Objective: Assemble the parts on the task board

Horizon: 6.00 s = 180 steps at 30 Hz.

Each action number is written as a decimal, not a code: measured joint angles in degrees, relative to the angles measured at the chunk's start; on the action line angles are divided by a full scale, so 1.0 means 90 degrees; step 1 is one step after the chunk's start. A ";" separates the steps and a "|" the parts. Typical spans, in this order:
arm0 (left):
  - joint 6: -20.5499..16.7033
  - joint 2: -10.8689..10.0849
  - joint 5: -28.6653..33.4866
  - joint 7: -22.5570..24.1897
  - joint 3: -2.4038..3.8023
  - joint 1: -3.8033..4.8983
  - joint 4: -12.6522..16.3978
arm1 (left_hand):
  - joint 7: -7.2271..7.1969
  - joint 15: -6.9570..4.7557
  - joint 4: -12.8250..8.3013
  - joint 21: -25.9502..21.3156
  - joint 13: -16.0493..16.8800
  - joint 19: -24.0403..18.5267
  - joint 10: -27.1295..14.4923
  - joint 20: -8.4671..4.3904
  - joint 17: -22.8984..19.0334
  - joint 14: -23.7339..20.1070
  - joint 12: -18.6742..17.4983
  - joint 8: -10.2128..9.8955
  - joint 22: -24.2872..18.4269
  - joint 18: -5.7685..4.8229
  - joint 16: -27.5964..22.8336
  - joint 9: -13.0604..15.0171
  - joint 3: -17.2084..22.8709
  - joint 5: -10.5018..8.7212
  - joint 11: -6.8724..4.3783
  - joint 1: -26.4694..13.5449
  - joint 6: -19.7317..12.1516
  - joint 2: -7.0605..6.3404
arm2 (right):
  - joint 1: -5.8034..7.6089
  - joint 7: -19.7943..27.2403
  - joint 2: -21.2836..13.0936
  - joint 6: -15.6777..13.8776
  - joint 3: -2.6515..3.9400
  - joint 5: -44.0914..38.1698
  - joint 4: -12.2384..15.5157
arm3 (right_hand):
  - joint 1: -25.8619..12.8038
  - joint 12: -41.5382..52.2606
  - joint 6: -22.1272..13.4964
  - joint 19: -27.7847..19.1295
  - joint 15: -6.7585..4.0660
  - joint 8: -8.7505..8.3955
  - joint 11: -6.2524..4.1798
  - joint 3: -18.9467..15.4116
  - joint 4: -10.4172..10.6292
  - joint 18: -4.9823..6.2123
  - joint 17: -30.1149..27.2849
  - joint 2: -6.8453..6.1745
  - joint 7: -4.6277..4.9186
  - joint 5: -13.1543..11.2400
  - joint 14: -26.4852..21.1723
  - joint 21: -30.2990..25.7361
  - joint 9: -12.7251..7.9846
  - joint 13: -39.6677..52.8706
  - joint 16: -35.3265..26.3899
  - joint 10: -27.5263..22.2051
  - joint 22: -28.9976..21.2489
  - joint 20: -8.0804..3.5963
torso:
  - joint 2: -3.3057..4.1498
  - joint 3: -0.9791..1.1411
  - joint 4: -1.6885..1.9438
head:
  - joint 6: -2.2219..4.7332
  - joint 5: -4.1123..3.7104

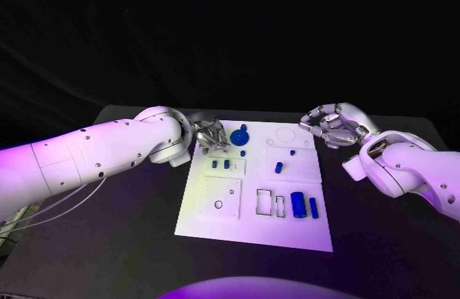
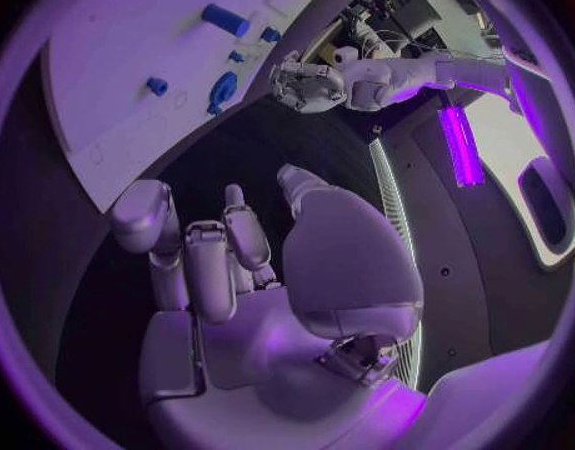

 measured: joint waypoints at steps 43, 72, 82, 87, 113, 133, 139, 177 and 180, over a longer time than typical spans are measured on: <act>-0.0937 0.1004 -0.2756 0.1666 -0.0257 -0.0307 -0.0941 | 0.0135 0.0288 -0.1007 0.0313 -0.2193 0.0316 -0.0715 0.0238 0.0298 0.0577 -0.2368 -0.2079 0.0132 -0.0001 0.0728 -0.1553 -0.0260 -0.0081 0.0381 0.0580 0.0612 -0.0163 | 0.0001 -0.0099 -0.0010 -0.0204 0.0000 -0.0038 0.0086 | 0.0026 -0.0061 -0.0022 -0.0090 0.0000 0.0025 0.0000 -0.0017 -0.0018 0.0000 -0.0002 0.0026 -0.0023 0.0026 0.0000 -0.0098 -0.0001 -0.0098 -0.0050 -0.0089 -0.0075 0.0000 | 0.0022 -0.0009 -0.0001 | 0.0060 -0.0172; -0.0655 0.1192 -0.2961 0.1428 -0.0262 -0.0336 -0.1094 | 0.0136 0.0136 -0.1087 0.0991 -0.2248 0.0709 -0.0231 0.0129 0.0713 0.0907 -0.2085 -0.2142 0.0912 -0.0001 0.1134 -0.1578 0.0086 -0.0080 0.0221 0.0749 0.1002 0.0005 | 0.0001 -0.0110 -0.0009 -0.0213 0.0000 -0.0048 0.0102 | 0.0051 -0.0060 -0.0022 -0.0089 0.0000 0.0025 0.0000 -0.0017 -0.0019 -0.0001 -0.0002 0.0051 -0.0023 0.0026 0.0000 -0.0125 -0.0001 -0.0104 -0.0074 -0.0089 -0.0085 0.0000 | 0.0012 -0.0006 0.0007 | 0.0015 -0.0195; -0.0583 0.1198 -0.2967 0.1353 -0.0253 -0.0337 -0.1096 | 0.0062 0.0005 -0.1217 0.1427 -0.2176 0.1090 0.0087 0.0056 0.0902 0.1135 -0.1914 -0.2103 0.1513 -0.0001 0.1234 -0.1555 0.0291 -0.0082 0.0083 0.0807 0.1369 0.0250 | 0.0001 -0.0111 -0.0014 -0.0213 0.0001 -0.0050 0.0106 | 0.0051 -0.0060 -0.0022 -0.0089 0.0000 0.0028 0.0000 -0.0017 -0.0019 -0.0001 -0.0002 0.0051 -0.0023 0.0025 0.0000 -0.0125 -0.0001 -0.0103 -0.0074 -0.0089 -0.0085 0.0000 | 0.0009 -0.0005 0.0009 | -0.0008 -0.0195; -0.0582 0.1200 -0.2961 0.1345 -0.0254 -0.0339 -0.1096 | 0.0057 0.0012 -0.1253 0.1428 -0.2178 0.1089 0.0097 0.0056 0.0925 0.1144 -0.1918 -0.2103 0.1547 -0.0001 0.1233 -0.1536 0.0358 -0.0097 0.0074 0.0827 0.1375 0.0302 | 0.0001 -0.0111 -0.0012 -0.0213 0.0001 -0.0051 0.0108 | 0.0051 -0.0060 -0.0022 -0.0089 0.0000 0.0052 0.0000 -0.0017 -0.0019 -0.0001 0.0003 0.0051 -0.0023 0.0025 0.0000 -0.0153 -0.0001 -0.0104 -0.0074 -0.0089 -0.0104 0.0000 | 0.0004 -0.0005 0.0009 | -0.0013 -0.0187; -0.0902 0.0412 -0.2288 0.1530 0.0052 -0.0407 -0.0420 | 0.0080 0.0035 -0.1253 0.1427 -0.2190 0.1088 0.0119 0.0057 0.0824 0.1166 -0.1937 -0.2130 0.1489 -0.0001 0.1232 -0.1540 0.0357 -0.0098 0.0096 0.0748 0.1397 0.0272 | -0.0005 -0.0098 -0.0010 -0.0226 0.0002 -0.0054 0.0075 | 0.0051 -0.0060 -0.0022 -0.0112 0.0000 0.0051 0.0000 -0.0017 -0.0019 -0.0001 0.0001 0.0051 -0.0023 0.0025 0.0000 -0.0178 -0.0001 -0.0103 -0.0074 -0.0088 -0.0122 0.0023 | -0.0010 -0.0016 0.0025 | 0.0076 -0.0186; -0.0795 -0.0043 -0.1917 0.1544 0.0091 -0.0489 -0.0323 | 0.0097 0.0035 -0.1226 0.1448 -0.2199 0.1088 0.0142 0.0057 0.0735 0.1165 -0.1937 -0.2166 0.1521 -0.0001 0.1232 -0.1534 0.0329 -0.0098 0.0119 0.0713 0.1414 0.0237 | -0.0007 -0.0097 -0.0024 -0.0229 0.0000 -0.0051 0.0063 | 0.0051 -0.0060 -0.0022 -0.0112 0.0000 0.0074 0.0000 -0.0017 -0.0019 -0.0001 0.0000 0.0051 -0.0023 0.0025 0.0000 -0.0178 -0.0001 -0.0103 -0.0074 -0.0088 -0.0122 0.0023 | -0.0010 -0.0013 0.0034 | 0.0071 -0.0137; -0.0748 0.0037 -0.1939 0.1532 0.0091 -0.0532 -0.0408 | 0.0104 0.0035 -0.1226 0.1448 -0.2198 0.1088 0.0142 0.0057 0.0723 0.1165 -0.1960 -0.2166 0.1513 -0.0001 0.1232 -0.1534 0.0329 -0.0098 0.0119 0.0689 0.1421 0.0213 | -0.0008 -0.0097 -0.0023 -0.0229 0.0000 -0.0051 0.0061 | 0.0051 -0.0060 -0.0022 -0.0112 0.0000 0.0074 0.0000 -0.0017 -0.0019 -0.0001 0.0000 0.0051 -0.0023 0.0025 0.0000 -0.0178 -0.0001 -0.0103 -0.0073 -0.0088 -0.0122 0.0023 | -0.0008 -0.0013 0.0024 | 0.0071 -0.0129; -0.0799 0.0259 -0.2177 0.1475 0.0107 -0.0653 -0.0635 | 0.0081 0.0035 -0.1226 0.1447 -0.2203 0.1087 0.0165 0.0057 0.0678 0.1165 -0.1962 -0.2201 0.1509 -0.0001 0.1207 -0.1518 0.0329 -0.0099 0.0096 0.0681 0.1441 0.0204 | -0.0010 -0.0097 -0.0024 -0.0229 0.0002 -0.0051 0.0064 | 0.0051 -0.0060 -0.0022 -0.0135 0.0000 0.0074 0.0000 -0.0043 0.0008 0.0000 -0.0002 0.0051 -0.0023 0.0025 0.0000 -0.0178 -0.0001 -0.0103 -0.0073 -0.0088 -0.0122 0.0000 | -0.0004 -0.0018 0.0031 | 0.0067 -0.0134; -0.0799 0.0271 -0.2188 0.1449 0.0106 -0.0653 -0.0638 | 0.0081 0.0035 -0.1226 0.1447 -0.2203 0.1087 0.0165 0.0057 0.0710 0.1165 -0.1971 -0.2201 0.1498 -0.0001 0.1207 -0.1518 0.0329 -0.0099 0.0096 0.0681 0.1441 0.0204 | -0.0010 -0.0097 -0.0023 -0.0229 0.0001 -0.0051 0.0064 | 0.0051 -0.0060 -0.0022 -0.0135 0.0000 0.0074 0.0000 -0.0043 0.0008 0.0000 -0.0002 0.0051 -0.0023 0.0025 0.0000 -0.0178 -0.0001 -0.0103 -0.0073 -0.0088 -0.0122 0.0000 | -0.0004 -0.0017 0.0031 | 0.0067 -0.0133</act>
